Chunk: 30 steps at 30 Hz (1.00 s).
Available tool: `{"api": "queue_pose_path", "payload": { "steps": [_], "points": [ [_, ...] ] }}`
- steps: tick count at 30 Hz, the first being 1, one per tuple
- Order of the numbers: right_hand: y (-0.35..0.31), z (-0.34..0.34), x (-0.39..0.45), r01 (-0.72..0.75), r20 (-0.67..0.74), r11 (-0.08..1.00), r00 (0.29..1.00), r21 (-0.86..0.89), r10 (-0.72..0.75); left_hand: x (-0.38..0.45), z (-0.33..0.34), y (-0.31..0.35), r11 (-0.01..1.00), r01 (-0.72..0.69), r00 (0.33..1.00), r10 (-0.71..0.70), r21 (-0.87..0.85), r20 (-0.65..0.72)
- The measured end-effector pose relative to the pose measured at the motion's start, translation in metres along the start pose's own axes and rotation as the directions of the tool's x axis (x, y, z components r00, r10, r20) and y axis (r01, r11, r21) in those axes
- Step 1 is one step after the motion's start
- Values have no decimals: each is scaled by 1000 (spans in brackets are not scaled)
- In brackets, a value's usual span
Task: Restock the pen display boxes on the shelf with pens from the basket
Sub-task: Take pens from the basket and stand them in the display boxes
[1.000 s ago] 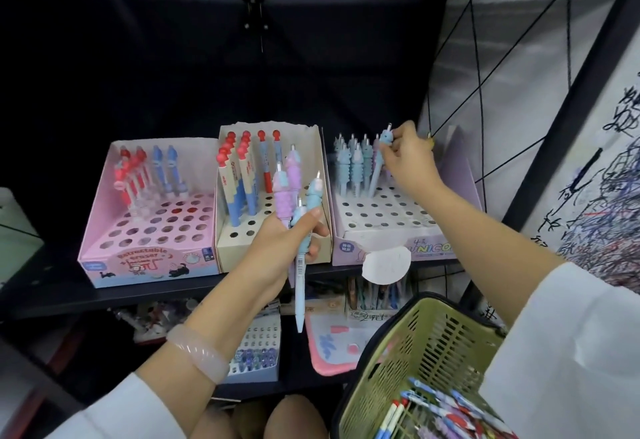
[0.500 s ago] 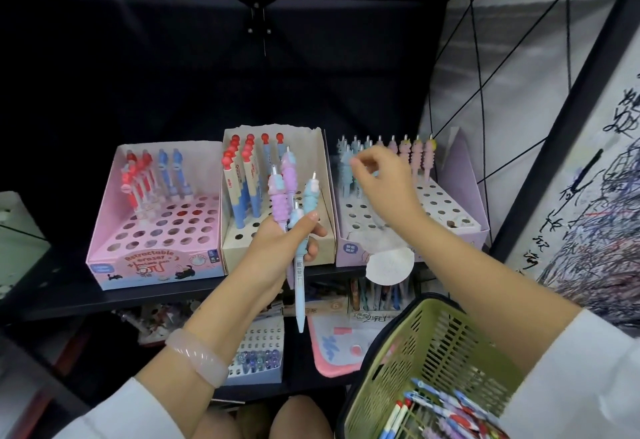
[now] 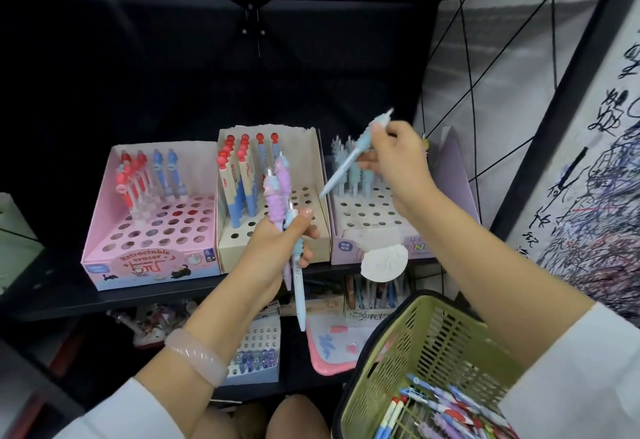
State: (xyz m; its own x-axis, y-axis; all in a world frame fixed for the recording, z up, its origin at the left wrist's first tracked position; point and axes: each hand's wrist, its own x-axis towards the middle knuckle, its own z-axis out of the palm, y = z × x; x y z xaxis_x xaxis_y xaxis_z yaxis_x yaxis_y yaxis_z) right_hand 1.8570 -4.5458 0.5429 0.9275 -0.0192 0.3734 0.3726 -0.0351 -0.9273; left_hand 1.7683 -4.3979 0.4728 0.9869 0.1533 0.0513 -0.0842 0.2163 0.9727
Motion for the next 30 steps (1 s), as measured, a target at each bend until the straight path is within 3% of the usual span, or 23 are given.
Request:
{"api": "queue_pose_path", "payload": {
  "steps": [2, 5, 13, 22, 26, 28, 30],
  "points": [
    [4, -6, 12, 115, -84, 986, 988, -124, -126, -1, -1, 1, 1000, 2, 1000, -2, -1, -16],
    [21, -5, 18, 206, -41, 923, 972, -324, -232, -2, -1, 1, 1000, -5, 1000, 5, -4, -4],
    [47, 8, 22, 128, 146, 872, 987, -473, -66, -2, -8, 1, 999, -32, 999, 31, 22, 37],
    [44, 14, 31, 186, 323, 670, 943, -719, 85, -2, -6, -3, 1000, -15, 999, 15, -3, 47],
    [54, 16, 18, 161, 256, 634, 965, -756, 60, -4, -7, -5, 1000, -13, 998, 13, 0, 60],
    [53, 16, 12, 177, 195, 631, 980, -755, -42, -5, -10, -4, 1000, -15, 998, 15, 10, 65],
    [45, 18, 2, 218, 126, 701, 975, -679, -181, -5, -10, -2, 999, -22, 996, 19, 26, 89]
  ]
}}
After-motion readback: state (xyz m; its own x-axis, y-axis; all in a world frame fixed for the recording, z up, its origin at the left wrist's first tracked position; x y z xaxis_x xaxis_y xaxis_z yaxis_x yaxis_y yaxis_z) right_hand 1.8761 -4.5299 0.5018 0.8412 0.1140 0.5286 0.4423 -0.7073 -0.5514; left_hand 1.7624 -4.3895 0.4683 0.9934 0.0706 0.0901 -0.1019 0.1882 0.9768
